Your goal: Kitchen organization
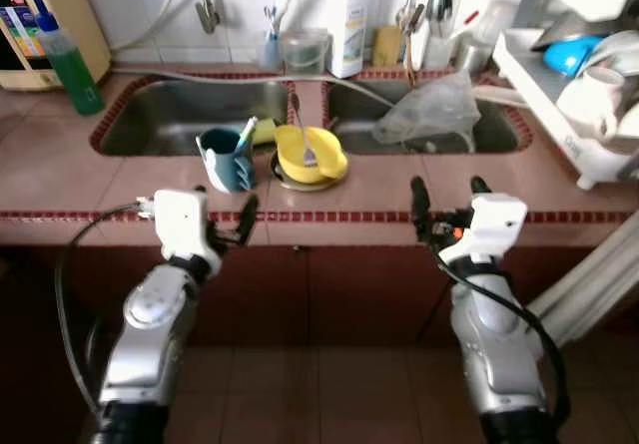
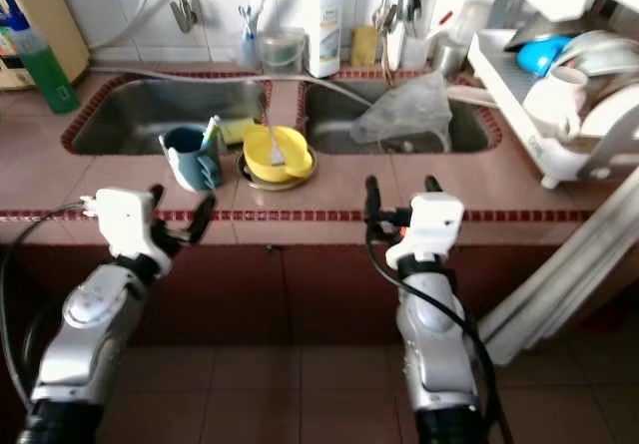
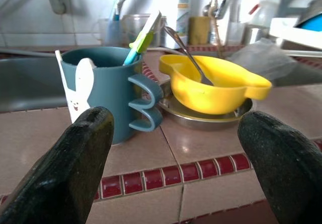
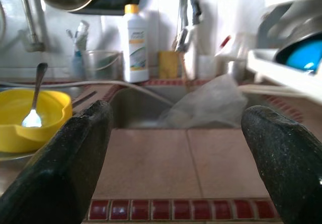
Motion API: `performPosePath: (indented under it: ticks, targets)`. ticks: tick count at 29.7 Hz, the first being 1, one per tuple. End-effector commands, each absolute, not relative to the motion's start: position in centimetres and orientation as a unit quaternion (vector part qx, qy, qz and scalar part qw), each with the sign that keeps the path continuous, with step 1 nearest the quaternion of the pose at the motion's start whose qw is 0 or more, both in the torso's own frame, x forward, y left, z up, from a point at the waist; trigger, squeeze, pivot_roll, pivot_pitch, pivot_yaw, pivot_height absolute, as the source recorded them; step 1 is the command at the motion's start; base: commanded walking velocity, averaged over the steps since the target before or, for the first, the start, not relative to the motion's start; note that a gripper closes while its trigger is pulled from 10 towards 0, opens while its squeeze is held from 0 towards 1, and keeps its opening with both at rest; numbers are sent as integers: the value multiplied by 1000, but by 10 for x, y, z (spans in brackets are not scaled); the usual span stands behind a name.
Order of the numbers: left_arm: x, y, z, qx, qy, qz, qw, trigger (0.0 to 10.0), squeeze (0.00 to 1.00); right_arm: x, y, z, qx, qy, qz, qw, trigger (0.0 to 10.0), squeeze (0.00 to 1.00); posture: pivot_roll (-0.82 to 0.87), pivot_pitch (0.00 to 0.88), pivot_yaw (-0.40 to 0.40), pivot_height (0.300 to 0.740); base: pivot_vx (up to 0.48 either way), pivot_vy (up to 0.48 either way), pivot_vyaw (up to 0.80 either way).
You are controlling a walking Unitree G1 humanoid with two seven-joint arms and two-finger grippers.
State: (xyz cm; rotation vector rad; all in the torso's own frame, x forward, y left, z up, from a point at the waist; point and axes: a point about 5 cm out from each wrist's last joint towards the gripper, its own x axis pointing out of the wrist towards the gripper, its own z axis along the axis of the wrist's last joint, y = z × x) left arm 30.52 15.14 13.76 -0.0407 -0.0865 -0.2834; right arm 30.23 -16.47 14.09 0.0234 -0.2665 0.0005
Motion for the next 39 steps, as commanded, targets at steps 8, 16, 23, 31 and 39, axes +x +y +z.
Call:
performPosePath:
  ticks: [8, 16, 23, 31, 39]
  targets:
    - [308, 158, 141, -11, -49, -131, 990, 10000, 0, 306, -158, 147, 21, -145, 16, 989, 10000, 0, -51, 13, 1, 740, 0, 323, 0]
    - [309, 152, 144, -11, -58, -140, 988, 10000, 0, 307, -157, 148, 18, -145, 23, 989, 10000, 0, -48, 6, -10, 740, 0, 35, 0]
    - [309, 150, 146, 2, -61, -148, 987, 10000, 0, 309, -159, 149, 12, -147, 28, 989, 10000, 0, -45, 6, -19, 740, 0, 0, 0]
    - [308, 149, 149, 4, -62, -162, 985, 10000, 0, 310, -165, 152, 1, -150, 30, 988, 10000, 0, -46, 4, -20, 740, 0, 0, 0]
    - [305, 144, 147, 1, -60, -182, 981, 10000, 0, 309, -165, 151, 0, -149, 31, 988, 10000, 0, -49, 10, -20, 740, 0, 0, 0]
